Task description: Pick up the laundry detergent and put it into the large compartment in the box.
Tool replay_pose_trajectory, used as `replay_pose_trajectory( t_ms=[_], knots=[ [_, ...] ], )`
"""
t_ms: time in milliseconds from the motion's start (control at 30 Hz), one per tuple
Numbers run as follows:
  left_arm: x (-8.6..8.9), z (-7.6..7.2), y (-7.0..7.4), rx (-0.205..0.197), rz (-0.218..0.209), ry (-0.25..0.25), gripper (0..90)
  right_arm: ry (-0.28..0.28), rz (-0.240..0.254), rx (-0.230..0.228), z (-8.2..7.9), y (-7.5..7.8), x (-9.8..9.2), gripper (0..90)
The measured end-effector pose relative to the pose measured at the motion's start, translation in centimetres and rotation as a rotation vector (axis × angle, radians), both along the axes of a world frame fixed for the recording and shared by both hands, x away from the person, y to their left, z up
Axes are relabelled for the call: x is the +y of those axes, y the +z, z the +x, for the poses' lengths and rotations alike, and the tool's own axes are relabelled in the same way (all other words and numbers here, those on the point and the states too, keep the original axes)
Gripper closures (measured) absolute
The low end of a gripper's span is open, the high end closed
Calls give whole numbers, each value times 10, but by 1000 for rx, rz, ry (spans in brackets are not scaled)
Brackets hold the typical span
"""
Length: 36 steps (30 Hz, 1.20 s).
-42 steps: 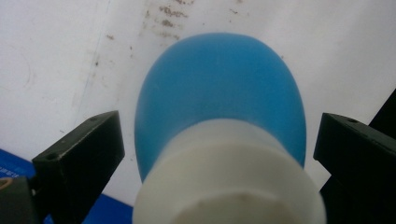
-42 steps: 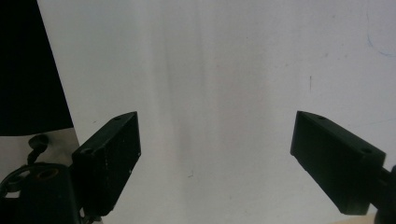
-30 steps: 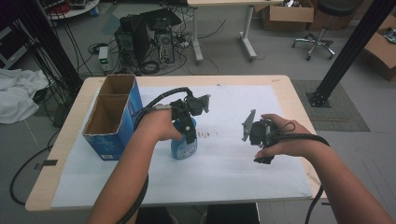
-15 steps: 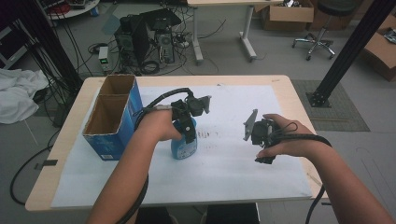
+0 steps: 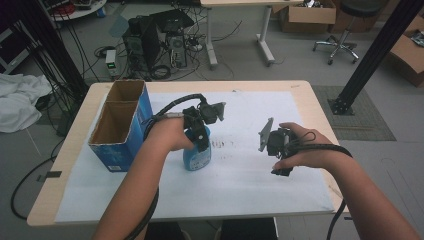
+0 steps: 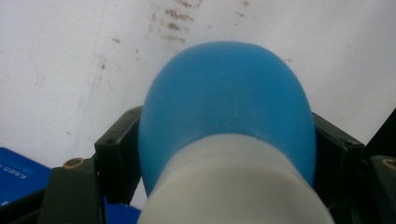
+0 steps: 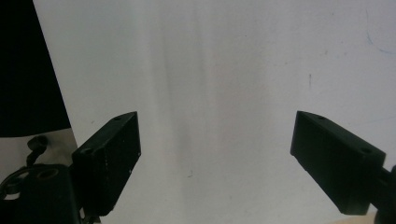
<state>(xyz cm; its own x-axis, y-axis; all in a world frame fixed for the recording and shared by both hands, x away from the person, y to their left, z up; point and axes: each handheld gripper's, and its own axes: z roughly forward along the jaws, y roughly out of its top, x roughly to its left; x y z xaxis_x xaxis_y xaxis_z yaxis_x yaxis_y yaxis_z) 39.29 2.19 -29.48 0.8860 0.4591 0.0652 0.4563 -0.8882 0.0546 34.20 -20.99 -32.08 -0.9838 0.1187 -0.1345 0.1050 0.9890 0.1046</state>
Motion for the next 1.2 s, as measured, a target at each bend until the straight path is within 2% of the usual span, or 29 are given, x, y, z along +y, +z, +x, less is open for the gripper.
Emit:
replay_pose_trajectory(
  t_ms=[333,500,800,1200],
  knots=[
    [-1,-1,-1,3,3,2,313,-3,2,0,0,1,-2,160],
    [-1,-1,-1,-11,7,6,343,-4,4,-1,1,0,-2,160],
    [-1,1,-1,14,-6,17,378,-5,5,3,2,-3,-1,161],
    [-3,-1,0,15,17,-23,386,-6,5,6,1,-5,-2,161]
  ],
)
